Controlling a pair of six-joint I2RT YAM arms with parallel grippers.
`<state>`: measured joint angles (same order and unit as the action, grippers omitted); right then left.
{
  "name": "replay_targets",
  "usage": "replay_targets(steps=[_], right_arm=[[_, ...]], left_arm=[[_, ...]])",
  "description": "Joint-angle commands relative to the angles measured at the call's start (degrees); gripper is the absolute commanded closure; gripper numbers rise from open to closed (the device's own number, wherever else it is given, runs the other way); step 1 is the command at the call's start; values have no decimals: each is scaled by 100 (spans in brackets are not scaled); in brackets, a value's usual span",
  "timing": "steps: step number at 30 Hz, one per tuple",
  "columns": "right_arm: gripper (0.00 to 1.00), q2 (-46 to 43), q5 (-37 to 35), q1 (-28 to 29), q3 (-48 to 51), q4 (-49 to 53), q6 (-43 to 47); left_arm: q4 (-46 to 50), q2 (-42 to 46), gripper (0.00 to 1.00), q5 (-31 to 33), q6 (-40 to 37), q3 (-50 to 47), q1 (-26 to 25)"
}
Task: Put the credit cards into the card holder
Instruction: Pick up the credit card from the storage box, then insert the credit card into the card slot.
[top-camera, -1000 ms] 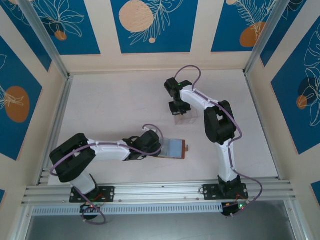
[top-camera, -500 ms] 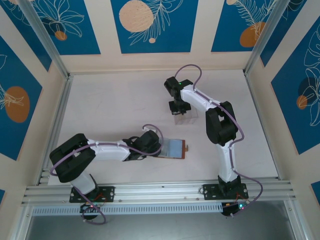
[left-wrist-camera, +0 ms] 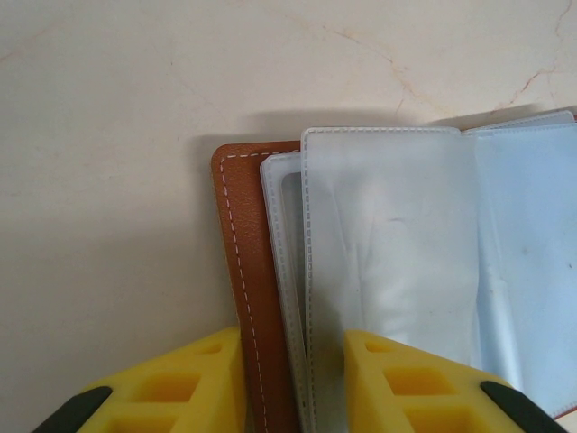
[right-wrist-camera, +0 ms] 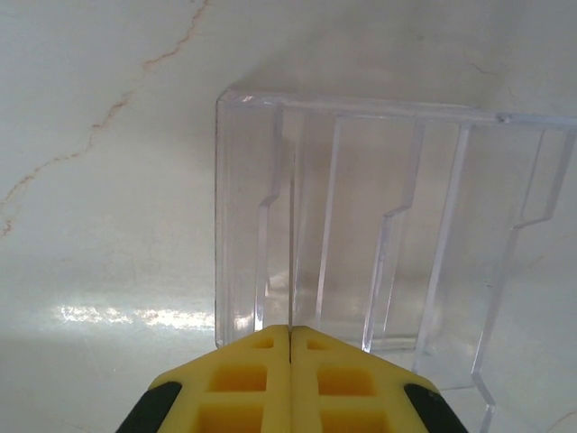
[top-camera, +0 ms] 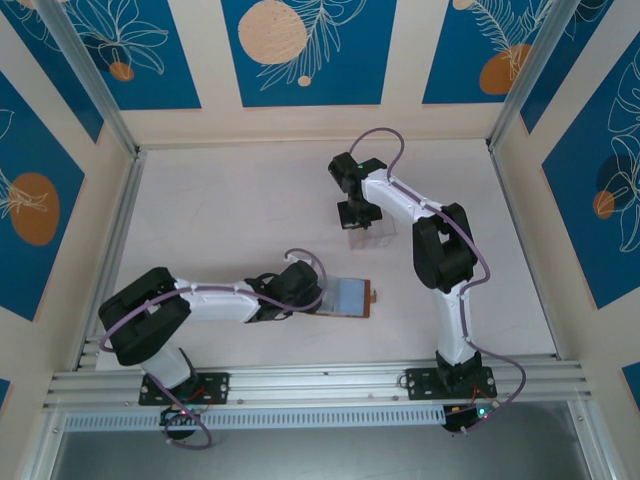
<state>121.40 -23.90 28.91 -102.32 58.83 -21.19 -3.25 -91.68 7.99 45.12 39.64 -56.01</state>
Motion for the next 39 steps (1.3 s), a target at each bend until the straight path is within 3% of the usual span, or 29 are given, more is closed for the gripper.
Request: replay_targets(steps=[1, 8, 12, 15, 20, 29, 39], right_arm=[[100, -346, 14, 60, -97, 199, -51], [100, -1895, -29, 177, 431, -116, -96], [100, -2931, 830, 177, 1521, -797, -317], [100, -3762, 1928, 177, 2963, -1984, -660], [100, -4687, 2803, 214, 4994, -3865, -1583], [100, -5256, 2461, 568, 6767, -5690, -2442], [100, -5576, 1908, 719, 7721, -6448, -3000]], left_arm=[[665, -173, 70, 31, 32, -239, -59], [676, -175, 70, 36, 10, -264, -59], [628, -166, 71, 10, -12, -293, -59], [614, -170, 71, -16, -30, -314, -59], [628, -172, 73, -52, -90, -320, -59], [647, -126, 76, -34, -118, -409, -129], [708, -185, 77, -43, -170, -382, -174]])
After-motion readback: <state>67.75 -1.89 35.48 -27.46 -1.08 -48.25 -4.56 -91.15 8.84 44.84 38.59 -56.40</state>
